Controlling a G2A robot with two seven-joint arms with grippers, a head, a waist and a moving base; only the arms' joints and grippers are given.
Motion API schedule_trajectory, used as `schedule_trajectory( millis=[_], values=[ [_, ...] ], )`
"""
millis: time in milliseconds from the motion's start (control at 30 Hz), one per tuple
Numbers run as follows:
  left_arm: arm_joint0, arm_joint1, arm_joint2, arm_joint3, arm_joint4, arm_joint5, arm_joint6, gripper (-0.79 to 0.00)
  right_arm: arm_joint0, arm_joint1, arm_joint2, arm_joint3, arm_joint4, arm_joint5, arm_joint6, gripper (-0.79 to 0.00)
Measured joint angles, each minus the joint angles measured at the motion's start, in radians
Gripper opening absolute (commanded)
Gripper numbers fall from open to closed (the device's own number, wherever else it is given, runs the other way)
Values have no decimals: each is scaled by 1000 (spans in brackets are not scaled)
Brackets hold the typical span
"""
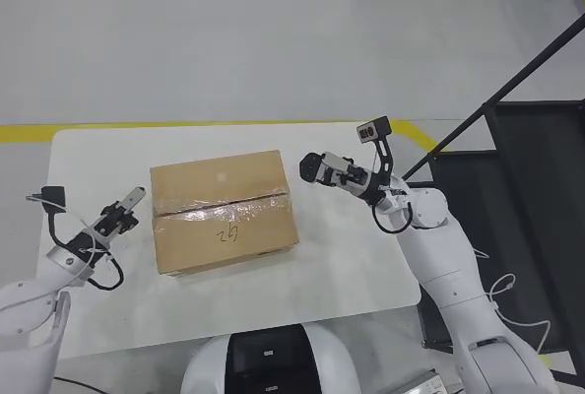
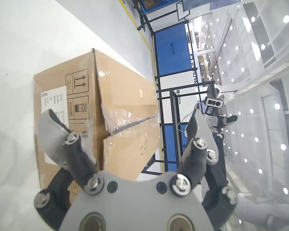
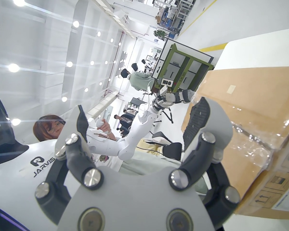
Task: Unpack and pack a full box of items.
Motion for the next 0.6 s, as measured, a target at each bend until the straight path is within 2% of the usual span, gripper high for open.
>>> schedule_trajectory(
  millis=[100,167,267,367,467,600],
  values=[
    [23,-5,-47,-6,-68,-43,65,0,-13,2,13,1,-69,-49,-74,0],
    [47,-12,-80,-2,-108,-57,166,0,-30,5,31,-1,-125,-77,-141,0],
    [76,-23,-91,-3,-145,-46,298,0,-63,8,62,-13,-189,-108,-243,0],
    [93,-30,-91,-9,-169,-39,367,0,-93,8,84,-36,-240,-129,-343,0],
    [97,-35,-85,-12,-181,-32,382,0,-111,7,88,-49,-269,-138,-413,0],
    [94,-36,-80,-10,-186,-27,380,0,-110,7,87,-49,-268,-137,-408,-1]
  ],
)
